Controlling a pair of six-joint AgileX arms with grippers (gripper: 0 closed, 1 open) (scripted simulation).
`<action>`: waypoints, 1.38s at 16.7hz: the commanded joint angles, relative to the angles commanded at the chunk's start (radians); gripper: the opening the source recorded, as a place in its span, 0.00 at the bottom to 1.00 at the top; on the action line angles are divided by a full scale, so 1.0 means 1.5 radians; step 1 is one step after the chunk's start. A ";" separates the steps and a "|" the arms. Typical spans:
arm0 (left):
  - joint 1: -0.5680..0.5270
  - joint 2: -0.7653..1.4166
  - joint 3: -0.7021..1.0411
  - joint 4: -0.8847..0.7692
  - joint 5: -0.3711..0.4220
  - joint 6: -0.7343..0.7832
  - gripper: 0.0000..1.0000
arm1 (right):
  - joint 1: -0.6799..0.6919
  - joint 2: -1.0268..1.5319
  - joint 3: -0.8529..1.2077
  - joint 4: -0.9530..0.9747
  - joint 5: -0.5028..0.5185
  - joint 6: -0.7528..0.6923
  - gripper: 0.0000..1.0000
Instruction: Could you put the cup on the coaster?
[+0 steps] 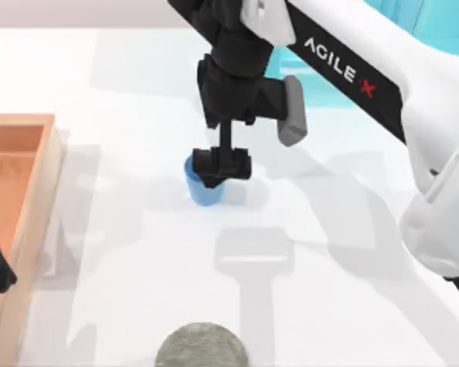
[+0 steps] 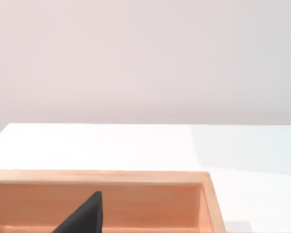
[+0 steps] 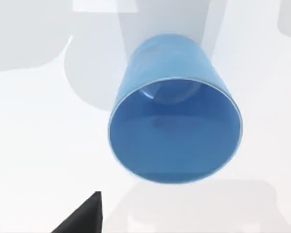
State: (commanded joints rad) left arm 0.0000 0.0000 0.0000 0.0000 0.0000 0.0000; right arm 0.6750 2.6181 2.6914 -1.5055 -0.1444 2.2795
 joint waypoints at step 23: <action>0.000 0.000 0.000 0.000 0.000 0.000 1.00 | 0.019 -0.029 -0.265 0.233 0.002 0.019 0.25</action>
State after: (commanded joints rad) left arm 0.0000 0.0000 0.0000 0.0000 0.0000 0.0000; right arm 0.7031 2.5752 2.2943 -1.1556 -0.1414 2.3083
